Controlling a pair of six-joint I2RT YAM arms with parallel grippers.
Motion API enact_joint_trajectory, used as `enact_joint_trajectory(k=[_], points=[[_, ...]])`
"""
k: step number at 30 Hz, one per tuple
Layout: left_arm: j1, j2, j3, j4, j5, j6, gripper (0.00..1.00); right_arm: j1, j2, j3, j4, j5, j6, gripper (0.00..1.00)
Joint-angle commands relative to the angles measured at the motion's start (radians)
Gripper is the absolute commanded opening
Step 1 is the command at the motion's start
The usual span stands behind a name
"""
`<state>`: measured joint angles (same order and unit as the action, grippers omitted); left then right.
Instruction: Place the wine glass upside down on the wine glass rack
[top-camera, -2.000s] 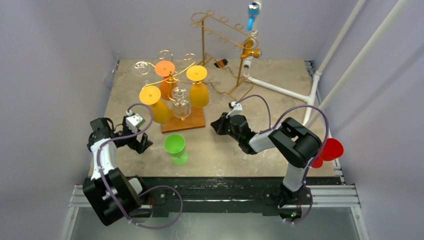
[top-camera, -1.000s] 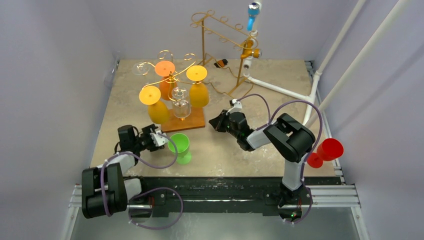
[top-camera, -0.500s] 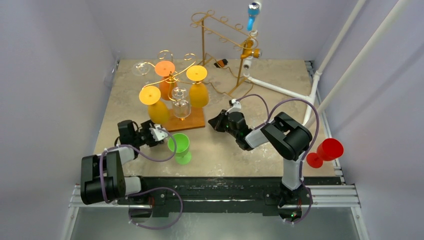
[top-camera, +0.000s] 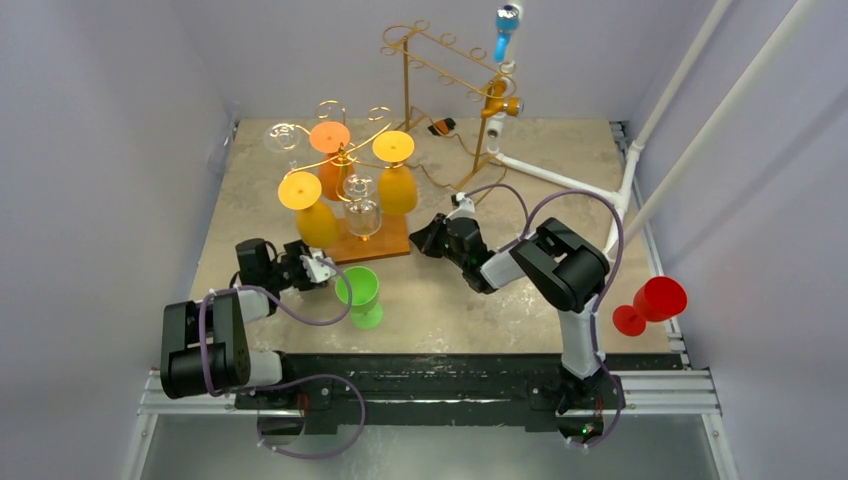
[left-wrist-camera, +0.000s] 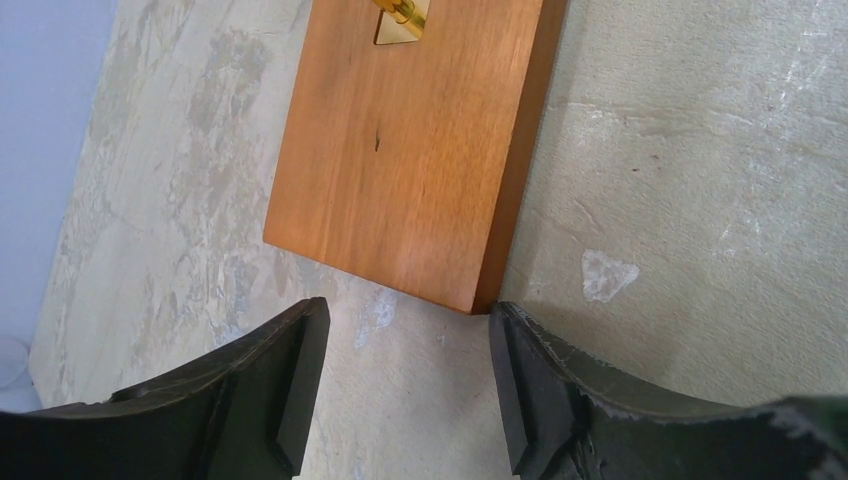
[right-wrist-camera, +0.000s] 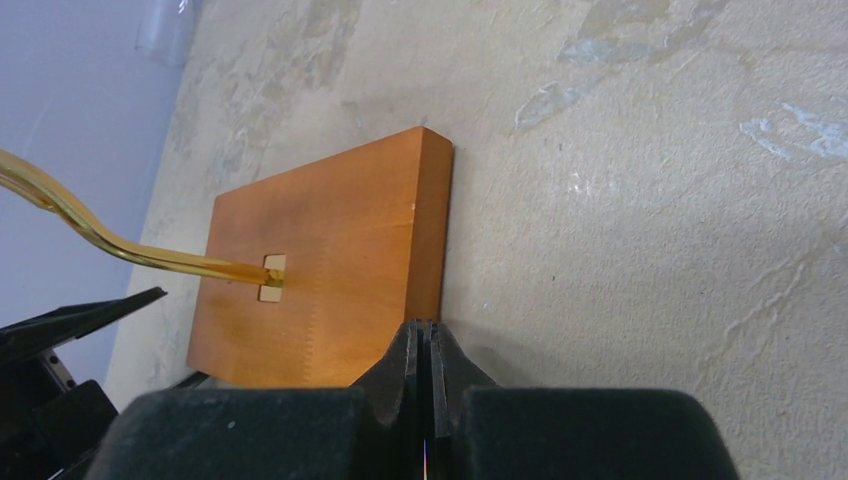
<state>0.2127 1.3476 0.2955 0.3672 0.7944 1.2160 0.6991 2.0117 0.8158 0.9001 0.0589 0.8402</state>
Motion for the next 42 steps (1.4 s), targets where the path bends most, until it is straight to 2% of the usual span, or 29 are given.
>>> enact_joint_trajectory(k=[1, 12, 22, 42], points=[[-0.004, 0.031, -0.007, 0.022, -0.029, 0.009, 0.63, -0.001, 0.021, 0.036, 0.007, -0.008, 0.023, 0.00], [-0.004, 0.068, 0.061, -0.025, -0.102, 0.063, 0.64, 0.029, 0.057, 0.054, 0.018, -0.036, 0.038, 0.00], [-0.006, 0.103, 0.104, 0.005, -0.145, 0.023, 0.64, 0.072, 0.088, 0.107, -0.010, -0.054, 0.039, 0.00], [-0.005, 0.286, 0.245, 0.001, -0.281, 0.038, 0.65, 0.161, 0.118, 0.071, -0.007, -0.054, 0.058, 0.00]])
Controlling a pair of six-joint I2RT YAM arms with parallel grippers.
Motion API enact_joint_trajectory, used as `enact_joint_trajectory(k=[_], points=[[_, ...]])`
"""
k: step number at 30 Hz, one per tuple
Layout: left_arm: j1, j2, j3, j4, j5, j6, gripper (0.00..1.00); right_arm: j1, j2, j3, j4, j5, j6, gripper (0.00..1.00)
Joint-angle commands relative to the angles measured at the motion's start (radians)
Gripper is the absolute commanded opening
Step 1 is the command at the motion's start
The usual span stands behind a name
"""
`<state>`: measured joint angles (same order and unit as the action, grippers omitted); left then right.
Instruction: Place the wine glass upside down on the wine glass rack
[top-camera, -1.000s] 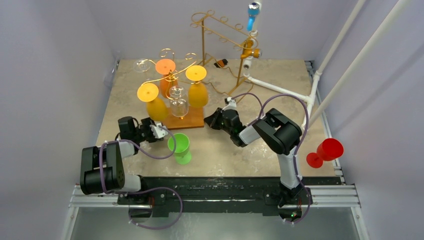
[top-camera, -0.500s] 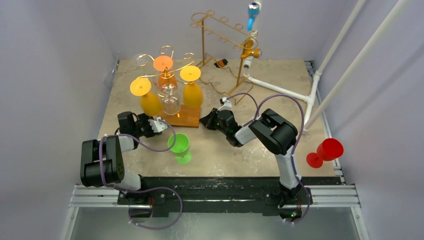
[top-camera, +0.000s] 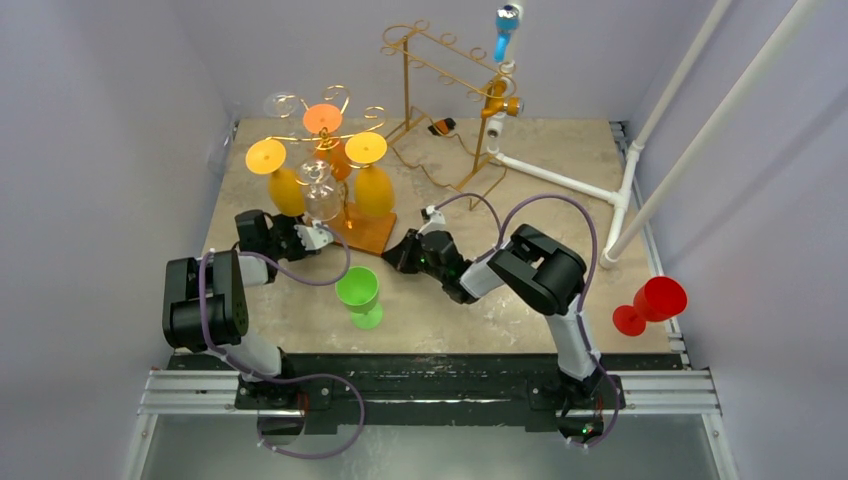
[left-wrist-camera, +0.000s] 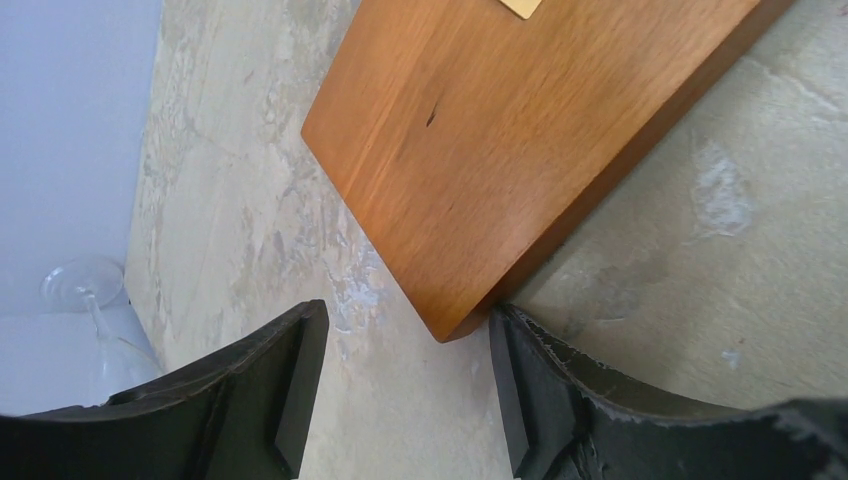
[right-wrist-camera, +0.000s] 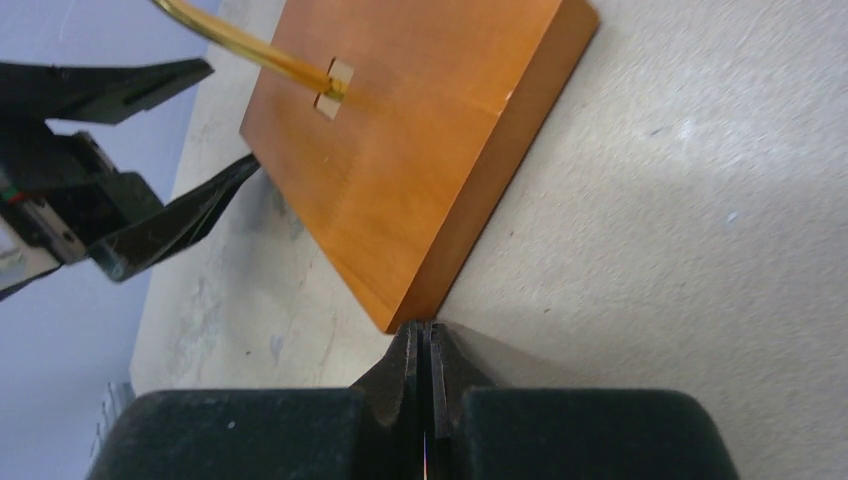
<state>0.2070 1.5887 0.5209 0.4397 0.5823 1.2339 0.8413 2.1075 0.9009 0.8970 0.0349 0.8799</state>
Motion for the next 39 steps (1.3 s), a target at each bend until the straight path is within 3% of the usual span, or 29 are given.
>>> enact_joint_trajectory(k=[1, 9, 14, 20, 29, 33, 39], points=[[0.001, 0.049, 0.023, -0.078, -0.071, 0.028, 0.65, 0.020, 0.022, -0.018, -0.001, -0.028, 0.020, 0.00], [-0.001, 0.066, 0.020, -0.100, -0.099, 0.048, 0.66, 0.022, -0.015, -0.050, 0.013, -0.032, 0.032, 0.00], [0.001, 0.004, -0.034, -0.110, -0.092, 0.065, 0.66, -0.042, -0.097, -0.066, -0.038, -0.002, -0.016, 0.00], [0.000, -0.044, -0.059, -0.143, -0.098, 0.067, 0.65, -0.097, -0.135, 0.029, -0.178, 0.056, -0.087, 0.00], [0.001, -0.111, -0.117, -0.153, -0.088, 0.127, 0.61, -0.156, -0.022, 0.265, -0.328, 0.037, -0.125, 0.00], [0.001, -0.105, -0.123, -0.144, -0.097, 0.150, 0.56, -0.170, 0.017, 0.354, -0.397, 0.046, -0.132, 0.00], [0.000, -0.105, -0.113, -0.211, -0.110, 0.209, 0.40, -0.175, 0.071, 0.448, -0.466, 0.031, -0.131, 0.00]])
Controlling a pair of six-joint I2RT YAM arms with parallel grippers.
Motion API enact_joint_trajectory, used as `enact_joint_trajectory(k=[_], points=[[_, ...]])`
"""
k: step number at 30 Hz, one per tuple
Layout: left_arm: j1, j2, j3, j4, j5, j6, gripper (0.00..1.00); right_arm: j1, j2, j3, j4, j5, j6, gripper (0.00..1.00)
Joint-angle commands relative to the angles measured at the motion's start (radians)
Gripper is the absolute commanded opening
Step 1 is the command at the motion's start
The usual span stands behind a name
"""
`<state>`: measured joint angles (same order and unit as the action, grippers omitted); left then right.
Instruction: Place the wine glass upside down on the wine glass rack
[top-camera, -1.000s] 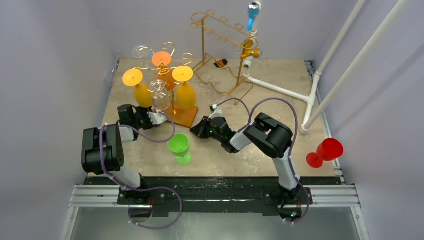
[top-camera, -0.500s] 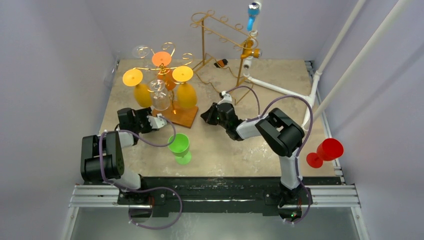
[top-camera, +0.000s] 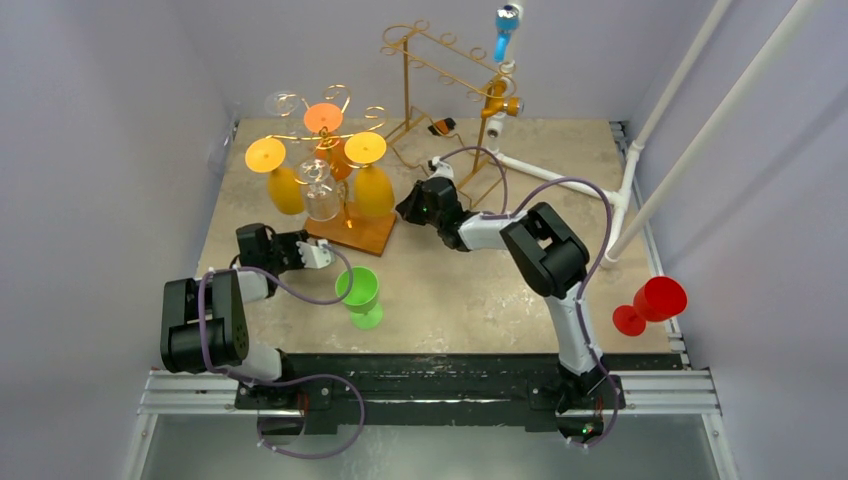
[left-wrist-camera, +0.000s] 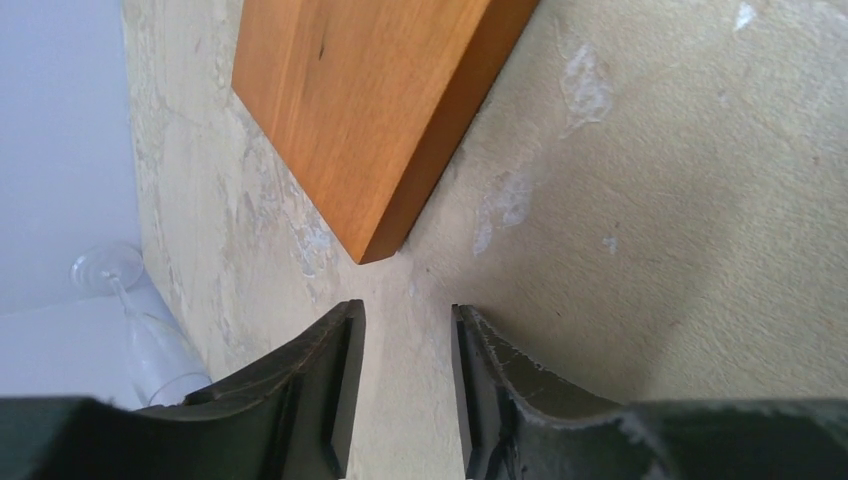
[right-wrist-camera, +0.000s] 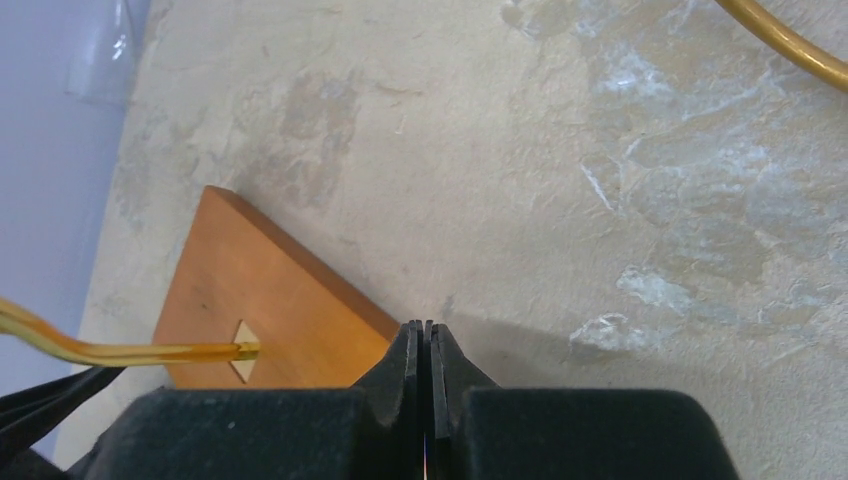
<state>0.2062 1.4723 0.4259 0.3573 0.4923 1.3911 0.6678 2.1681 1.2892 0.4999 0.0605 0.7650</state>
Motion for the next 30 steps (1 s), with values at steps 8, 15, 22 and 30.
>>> enact_joint_trajectory(k=[8, 15, 22, 30], points=[[0.000, 0.034, 0.019, -0.170, 0.000, 0.113, 0.35, -0.003, 0.064, 0.125, -0.121, -0.026, -0.023, 0.00], [-0.030, 0.098, 0.080, -0.121, -0.035, 0.085, 0.34, 0.004, 0.063, 0.059, -0.053, -0.036, -0.013, 0.00], [-0.087, 0.165, 0.156, -0.127, -0.078, 0.089, 0.35, 0.025, 0.060, 0.027, -0.012, -0.045, 0.007, 0.00], [-0.115, 0.260, 0.221, -0.098, -0.147, 0.104, 0.34, 0.049, 0.066, 0.016, 0.010, -0.052, 0.013, 0.00]])
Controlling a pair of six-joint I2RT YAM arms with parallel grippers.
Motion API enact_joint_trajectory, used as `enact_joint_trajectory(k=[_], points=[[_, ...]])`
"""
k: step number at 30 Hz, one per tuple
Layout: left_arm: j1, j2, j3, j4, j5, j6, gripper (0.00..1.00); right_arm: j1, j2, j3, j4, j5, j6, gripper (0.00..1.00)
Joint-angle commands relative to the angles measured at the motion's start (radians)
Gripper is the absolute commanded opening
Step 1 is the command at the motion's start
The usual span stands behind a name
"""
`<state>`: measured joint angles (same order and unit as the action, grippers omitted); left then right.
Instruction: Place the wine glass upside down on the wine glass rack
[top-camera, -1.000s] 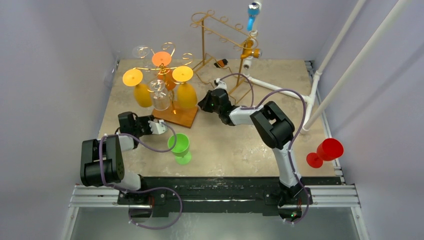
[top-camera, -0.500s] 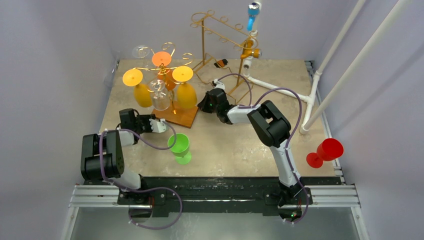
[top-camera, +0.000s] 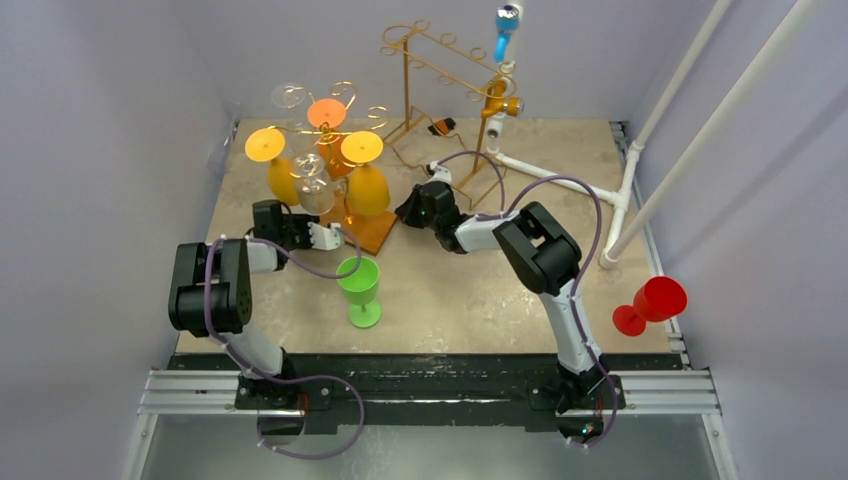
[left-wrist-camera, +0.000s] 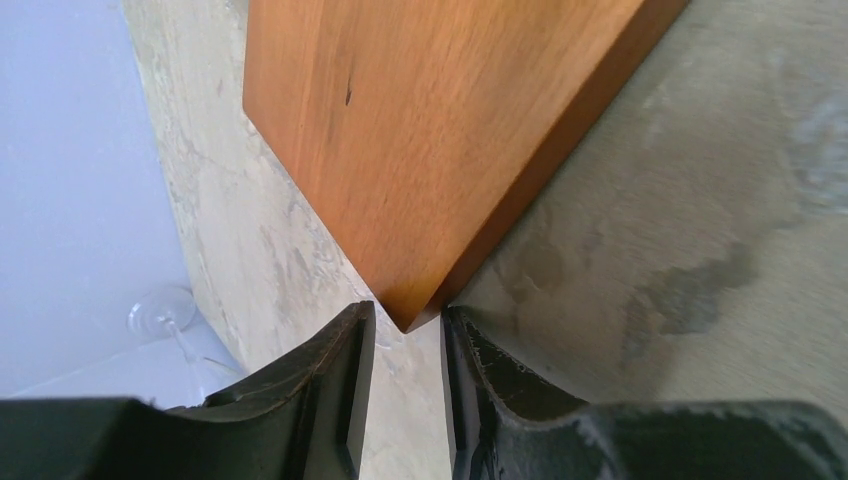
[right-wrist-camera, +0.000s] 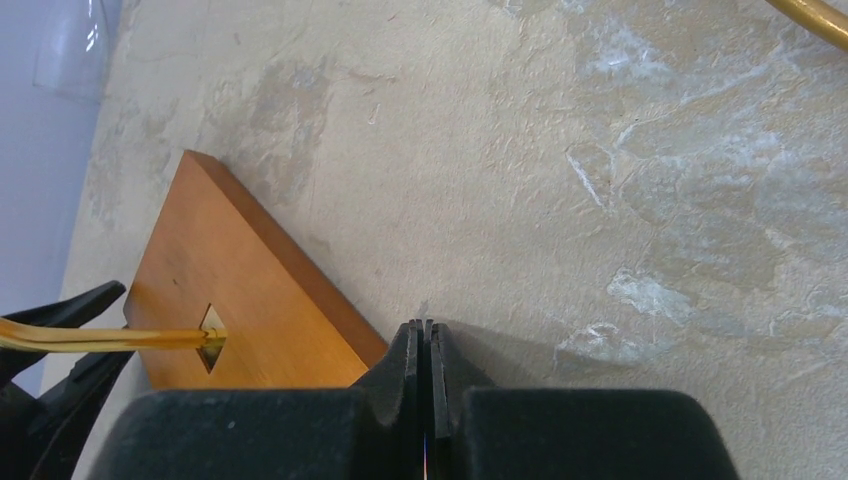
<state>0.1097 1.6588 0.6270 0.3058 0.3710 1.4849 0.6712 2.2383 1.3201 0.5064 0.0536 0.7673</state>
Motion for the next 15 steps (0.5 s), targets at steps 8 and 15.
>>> enact_joint_trajectory(k=[8, 15], points=[[-0.019, 0.145, 0.063, 0.007, -0.071, -0.006, 0.34, 0.088, 0.001, -0.030, 0.018, -0.043, 0.015, 0.00], [-0.019, 0.193, 0.069, 0.061, -0.102, -0.018, 0.34, 0.124, -0.008, -0.084, 0.052, -0.038, 0.032, 0.00]])
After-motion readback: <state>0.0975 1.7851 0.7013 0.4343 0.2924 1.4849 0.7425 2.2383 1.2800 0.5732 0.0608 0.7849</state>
